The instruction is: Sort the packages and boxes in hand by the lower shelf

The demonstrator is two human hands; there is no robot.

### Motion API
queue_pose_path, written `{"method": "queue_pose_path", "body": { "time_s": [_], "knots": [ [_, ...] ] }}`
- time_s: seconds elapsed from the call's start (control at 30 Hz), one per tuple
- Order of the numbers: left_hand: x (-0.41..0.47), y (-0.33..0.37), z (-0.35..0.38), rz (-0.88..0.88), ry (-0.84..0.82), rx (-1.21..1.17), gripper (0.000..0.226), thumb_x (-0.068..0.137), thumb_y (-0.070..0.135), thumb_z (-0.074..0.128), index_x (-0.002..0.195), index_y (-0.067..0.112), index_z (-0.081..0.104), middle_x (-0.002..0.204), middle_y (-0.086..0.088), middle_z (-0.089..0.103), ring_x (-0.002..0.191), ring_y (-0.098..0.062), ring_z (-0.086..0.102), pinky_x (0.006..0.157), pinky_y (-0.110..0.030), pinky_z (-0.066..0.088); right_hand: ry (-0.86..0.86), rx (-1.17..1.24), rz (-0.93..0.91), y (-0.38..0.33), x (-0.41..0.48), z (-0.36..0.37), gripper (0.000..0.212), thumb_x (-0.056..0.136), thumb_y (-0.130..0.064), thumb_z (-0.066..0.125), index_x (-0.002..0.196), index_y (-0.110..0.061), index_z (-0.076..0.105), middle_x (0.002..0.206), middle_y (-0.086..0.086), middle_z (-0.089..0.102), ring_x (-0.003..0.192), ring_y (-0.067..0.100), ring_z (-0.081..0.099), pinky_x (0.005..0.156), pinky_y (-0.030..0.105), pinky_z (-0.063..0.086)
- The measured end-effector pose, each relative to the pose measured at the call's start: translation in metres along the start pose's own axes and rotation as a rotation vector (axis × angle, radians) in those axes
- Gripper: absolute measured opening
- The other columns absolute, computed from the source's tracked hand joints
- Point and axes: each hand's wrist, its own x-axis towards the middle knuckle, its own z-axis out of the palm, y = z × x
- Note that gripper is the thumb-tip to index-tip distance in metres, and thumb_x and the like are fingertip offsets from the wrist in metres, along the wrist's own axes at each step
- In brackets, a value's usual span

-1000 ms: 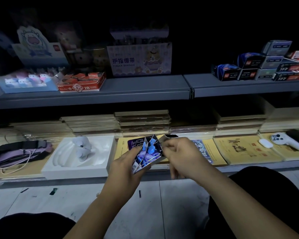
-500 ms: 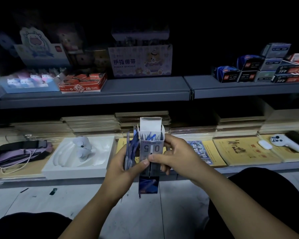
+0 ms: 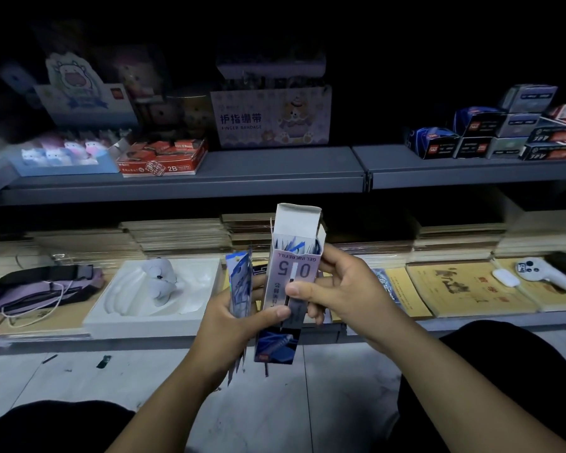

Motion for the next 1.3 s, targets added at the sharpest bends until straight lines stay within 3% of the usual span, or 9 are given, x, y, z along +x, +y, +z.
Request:
{"method": "queue_pose_path", "body": {
  "time_s": [0.17,0.3,0.4,0.53,0.67,0.83,1.07,1.17,1.3],
  "knots": [
    [0.001,-0.006,0.004,-0.036,0.117,0.029,0.048,0.077,0.010,0.084,0.119,0.024,0.066,0.105,0.000,0.079,0.095,-0.019,0.076,0.079,-0.034,0.063,0.399,-0.406,-0.378,0.016,0.001,0.014,0.042,0.085,-0.024,0.081,0.116,-0.029,0.055,0.094,-0.007,0.054,0.055,0.017,0.054,0.052,0.035,0.049],
    [0.002,-0.012,0.010,-0.059,0.205,0.135,0.035,0.074,0.016,0.088,0.105,0.020,0.072,0.089,0.000,0.079,0.083,-0.015,0.077,0.069,-0.031,0.062,0.325,-0.591,-0.622,0.018,-0.002,0.029,0.014,0.089,-0.026,0.078,0.088,-0.017,0.067,0.076,-0.007,0.053,0.063,0.009,0.048,0.057,0.026,0.043],
    [0.001,-0.014,0.016,-0.009,0.260,0.260,0.020,0.080,0.003,0.076,0.085,0.022,0.070,0.068,0.009,0.074,0.064,0.003,0.068,0.054,-0.011,0.049,0.277,-0.705,-0.616,0.027,-0.001,0.036,0.027,0.090,-0.046,0.073,0.088,-0.019,0.072,0.076,-0.011,0.054,0.064,-0.001,0.045,0.061,0.019,0.043],
    [0.000,-0.014,0.023,-0.020,0.275,0.385,0.027,0.081,-0.003,0.069,0.079,0.023,0.063,0.067,0.009,0.067,0.056,0.012,0.061,0.044,-0.007,0.041,0.374,-0.824,-0.556,0.034,-0.001,0.045,0.035,0.088,-0.057,0.066,0.076,-0.023,0.068,0.068,-0.010,0.055,0.056,0.009,0.052,0.051,0.027,0.046],
    [0.002,-0.017,0.022,-0.023,0.295,0.397,0.015,0.080,0.006,0.074,0.089,0.015,0.067,0.062,-0.001,0.070,0.050,-0.002,0.065,0.044,-0.018,0.052,0.428,-0.813,-0.473,0.035,-0.001,0.049,0.025,0.089,-0.036,0.058,0.068,-0.023,0.057,0.061,-0.012,0.042,0.053,0.010,0.044,0.052,0.025,0.037],
    [0.001,-0.016,0.023,-0.046,0.316,0.413,0.026,0.077,0.006,0.077,0.092,0.026,0.069,0.067,0.002,0.074,0.062,-0.025,0.073,0.058,-0.045,0.063,0.414,-0.689,-0.368,0.038,-0.002,0.053,0.028,0.094,-0.035,0.053,0.070,-0.021,0.058,0.051,-0.014,0.038,0.048,0.007,0.044,0.051,0.016,0.032],
    [0.004,-0.014,0.023,-0.032,0.317,0.489,0.030,0.077,0.015,0.080,0.087,0.038,0.062,0.072,0.008,0.072,0.064,-0.016,0.072,0.056,-0.036,0.063,0.371,-0.640,-0.430,0.032,-0.003,0.049,0.029,0.099,-0.018,0.057,0.073,-0.024,0.046,0.057,-0.017,0.034,0.054,-0.001,0.045,0.053,0.011,0.027],
    [0.005,-0.017,0.022,-0.047,0.301,0.477,0.030,0.069,0.031,0.083,0.094,0.031,0.067,0.079,0.003,0.074,0.073,-0.020,0.073,0.060,-0.041,0.064,0.433,-0.584,-0.474,0.028,-0.003,0.047,0.025,0.098,-0.013,0.058,0.074,-0.016,0.054,0.062,-0.015,0.038,0.056,0.001,0.043,0.055,0.014,0.028],
    [0.008,-0.022,0.020,-0.001,0.301,0.478,0.066,0.053,0.067,0.077,0.107,0.031,0.069,0.087,0.008,0.075,0.086,-0.019,0.073,0.068,-0.040,0.064,0.522,-0.488,-0.500,0.025,-0.003,0.044,0.021,0.097,-0.014,0.056,0.076,-0.012,0.057,0.060,-0.009,0.049,0.056,0.008,0.052,0.051,0.023,0.037]
  ]
}}
